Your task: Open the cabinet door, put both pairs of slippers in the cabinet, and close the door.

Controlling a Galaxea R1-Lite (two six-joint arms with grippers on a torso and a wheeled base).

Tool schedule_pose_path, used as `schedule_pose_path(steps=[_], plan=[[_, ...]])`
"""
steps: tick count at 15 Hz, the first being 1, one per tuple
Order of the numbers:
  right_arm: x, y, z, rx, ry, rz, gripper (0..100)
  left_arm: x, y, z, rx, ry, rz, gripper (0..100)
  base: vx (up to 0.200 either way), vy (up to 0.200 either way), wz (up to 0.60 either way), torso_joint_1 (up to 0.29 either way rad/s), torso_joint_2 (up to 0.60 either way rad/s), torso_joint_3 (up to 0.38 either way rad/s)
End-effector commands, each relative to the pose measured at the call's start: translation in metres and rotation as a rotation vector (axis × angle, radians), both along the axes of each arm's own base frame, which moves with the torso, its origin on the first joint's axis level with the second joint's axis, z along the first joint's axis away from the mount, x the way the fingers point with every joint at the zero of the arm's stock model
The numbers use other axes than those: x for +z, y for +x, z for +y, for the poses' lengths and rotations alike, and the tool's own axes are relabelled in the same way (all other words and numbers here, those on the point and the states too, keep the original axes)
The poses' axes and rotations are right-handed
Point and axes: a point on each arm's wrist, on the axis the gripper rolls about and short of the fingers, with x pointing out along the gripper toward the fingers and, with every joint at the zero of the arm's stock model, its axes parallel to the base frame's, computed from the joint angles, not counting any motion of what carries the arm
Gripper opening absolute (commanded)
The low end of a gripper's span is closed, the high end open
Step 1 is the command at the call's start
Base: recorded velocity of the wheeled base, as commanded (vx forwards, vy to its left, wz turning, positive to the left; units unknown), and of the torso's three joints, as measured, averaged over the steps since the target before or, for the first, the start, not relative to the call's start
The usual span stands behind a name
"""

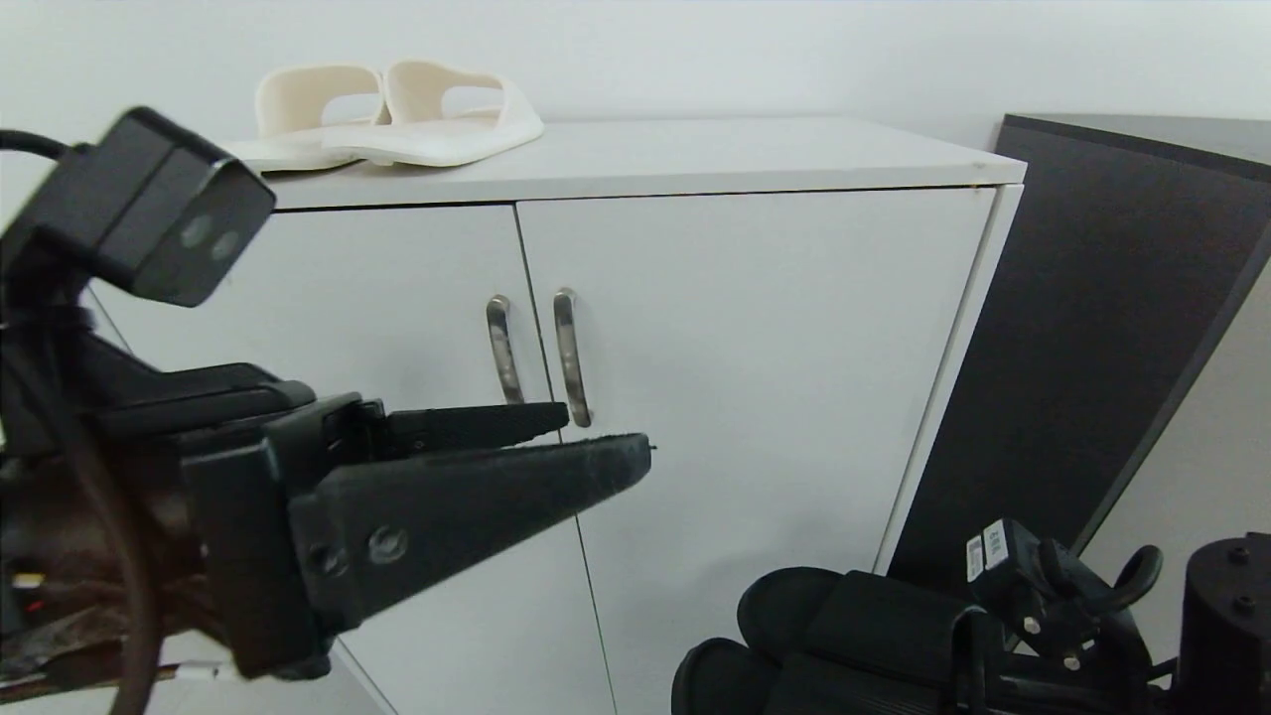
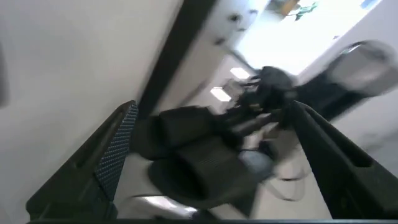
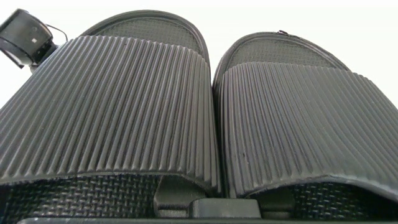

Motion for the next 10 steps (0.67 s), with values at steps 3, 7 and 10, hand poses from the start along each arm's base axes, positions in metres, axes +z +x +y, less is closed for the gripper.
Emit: schedule_pose_path(steps=[3,7,10], plan=[[-0.001,0.0,0.0,0.001,-0.003,0.002,0,0.001,0.015,-0.002,0.053,-0.012,0.017,100,0.0,0.0,0.0,0.0,0.0,0.0],[0.0,0.0,-0.001,0.0,0.001,-0.001,0,-0.001,0.02,-0.002,0.208,0.044,-0.055,100,0.0,0.0,0.0,0.0,0.0,0.0],[-0.001,0.0,0.0,0.0,-0.001,0.001,0,-0.002,0.027,0.002,0.27,0.051,-0.05,100,0.0,0.0,0.0,0.0,0.0,0.0]])
